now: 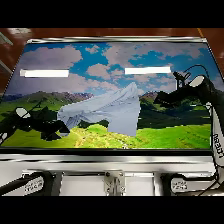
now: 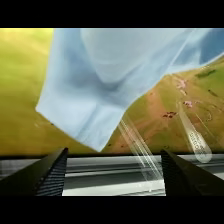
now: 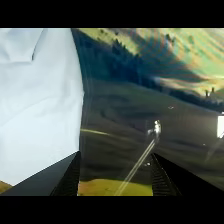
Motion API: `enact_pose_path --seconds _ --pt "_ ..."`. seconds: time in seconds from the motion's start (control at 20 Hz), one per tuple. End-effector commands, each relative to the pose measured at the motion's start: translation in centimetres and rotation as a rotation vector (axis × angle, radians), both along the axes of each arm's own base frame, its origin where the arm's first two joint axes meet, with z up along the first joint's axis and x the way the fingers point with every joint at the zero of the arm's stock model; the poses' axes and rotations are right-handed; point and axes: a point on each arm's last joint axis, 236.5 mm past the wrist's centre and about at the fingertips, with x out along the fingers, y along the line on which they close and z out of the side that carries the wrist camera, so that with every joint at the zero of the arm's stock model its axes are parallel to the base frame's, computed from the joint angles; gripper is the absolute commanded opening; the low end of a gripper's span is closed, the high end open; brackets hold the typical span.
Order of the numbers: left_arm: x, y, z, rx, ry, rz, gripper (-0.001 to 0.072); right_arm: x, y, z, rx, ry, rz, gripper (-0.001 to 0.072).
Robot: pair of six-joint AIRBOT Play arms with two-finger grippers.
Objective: Fold the shirts.
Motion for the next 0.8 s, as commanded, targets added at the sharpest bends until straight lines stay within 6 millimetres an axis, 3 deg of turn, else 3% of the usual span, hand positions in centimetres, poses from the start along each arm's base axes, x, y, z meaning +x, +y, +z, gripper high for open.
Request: enact_pose_path --seconds 0.0,0.1,0.3,0.4,0.6,0.75 --pt "0.1 -0.9 -1.2 -0.003 0.007 0.002 0.0701 0.5 -0.1 0.0 0.002 -0.017 -0.021 0.0559" --pt "0.6 -0.7 -1.7 0.009 0.006 0.032 0.044 0.8 0.3 0.1 0.002 -0.026 -0.025 0.0559" --pt "2.1 0.1 -2.1 0.041 -0.033 0.089 0.0344 0.5 2.6 -1.5 0.001 0.004 0.03 0.0559" --pt "2.0 0.1 -2.1 0.039 -0.036 0.074 0.0037 0.2 3.7 -2.8 0.003 0.031 0.054 0.0559" --pt "1.5 -0.2 -1.6 0.029 -0.047 0.014 0.0034 -0.6 5.9 -5.2 0.036 0.094 0.08 0.0559" --pt "1.9 0.6 -0.2 0.067 -0.106 -0.015 0.0033 -0.3 7.8 -5.8 0.129 0.125 0.04 0.0559"
